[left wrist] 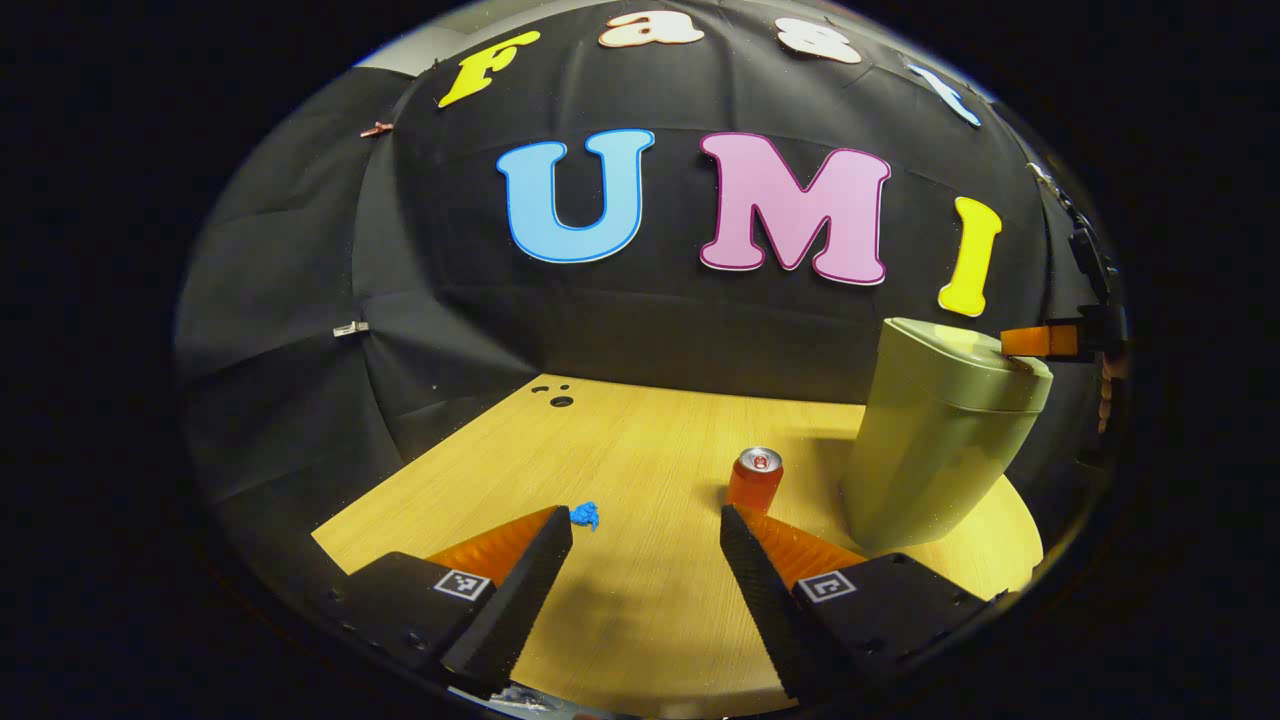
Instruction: Press the lid of the desktop garbage bin to open it, pick up the crumpled paper on the desktop and throw it into the bin, then pick up the pop can on the desktop and drop it into the bin, and finally close the garbage bin lid.
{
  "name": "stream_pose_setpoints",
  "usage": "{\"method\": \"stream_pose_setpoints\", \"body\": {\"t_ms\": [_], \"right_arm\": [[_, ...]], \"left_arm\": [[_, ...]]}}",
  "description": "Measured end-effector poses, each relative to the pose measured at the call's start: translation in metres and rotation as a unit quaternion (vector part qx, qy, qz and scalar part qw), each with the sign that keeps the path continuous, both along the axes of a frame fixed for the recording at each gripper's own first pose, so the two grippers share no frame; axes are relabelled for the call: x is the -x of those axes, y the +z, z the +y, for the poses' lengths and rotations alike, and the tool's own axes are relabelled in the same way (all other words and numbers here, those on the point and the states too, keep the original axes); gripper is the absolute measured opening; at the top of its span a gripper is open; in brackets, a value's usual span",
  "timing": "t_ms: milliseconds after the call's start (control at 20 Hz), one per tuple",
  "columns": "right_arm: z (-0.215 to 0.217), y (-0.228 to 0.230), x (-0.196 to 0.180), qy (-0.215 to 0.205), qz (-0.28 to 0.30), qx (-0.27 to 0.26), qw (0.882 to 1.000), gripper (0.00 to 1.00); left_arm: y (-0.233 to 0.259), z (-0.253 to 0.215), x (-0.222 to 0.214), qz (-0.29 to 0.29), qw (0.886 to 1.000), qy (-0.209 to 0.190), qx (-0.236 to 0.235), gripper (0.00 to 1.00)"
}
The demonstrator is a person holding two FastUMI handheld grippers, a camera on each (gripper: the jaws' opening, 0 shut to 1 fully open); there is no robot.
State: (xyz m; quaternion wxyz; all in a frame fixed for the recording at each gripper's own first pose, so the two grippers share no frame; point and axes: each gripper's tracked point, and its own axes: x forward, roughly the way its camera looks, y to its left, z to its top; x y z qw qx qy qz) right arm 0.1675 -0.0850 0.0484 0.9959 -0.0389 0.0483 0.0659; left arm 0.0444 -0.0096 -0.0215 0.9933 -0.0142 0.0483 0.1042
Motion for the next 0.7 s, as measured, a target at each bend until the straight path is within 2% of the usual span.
{"method": "stream_pose_setpoints", "body": {"t_ms": [300,550,700], "right_arm": [[0.0,-0.002,0.0,-0.004,0.008,-0.036,0.999,0.05],[0.001,-0.003,0.0,-0.025,-0.004,-0.013,1.0,0.05],[0.0,-0.001,0.0,-0.048,-0.03,-0.008,0.998,0.06]], "left_arm": [[0.009,0.004,-0.017,0.001,1.0,-0.015,-0.008,0.96],[0.004,0.013,-0.027,0.014,0.999,-0.043,-0.022,0.96],[0.007,0.023,-0.035,0.014,0.998,-0.059,-0.021,0.96]]}}
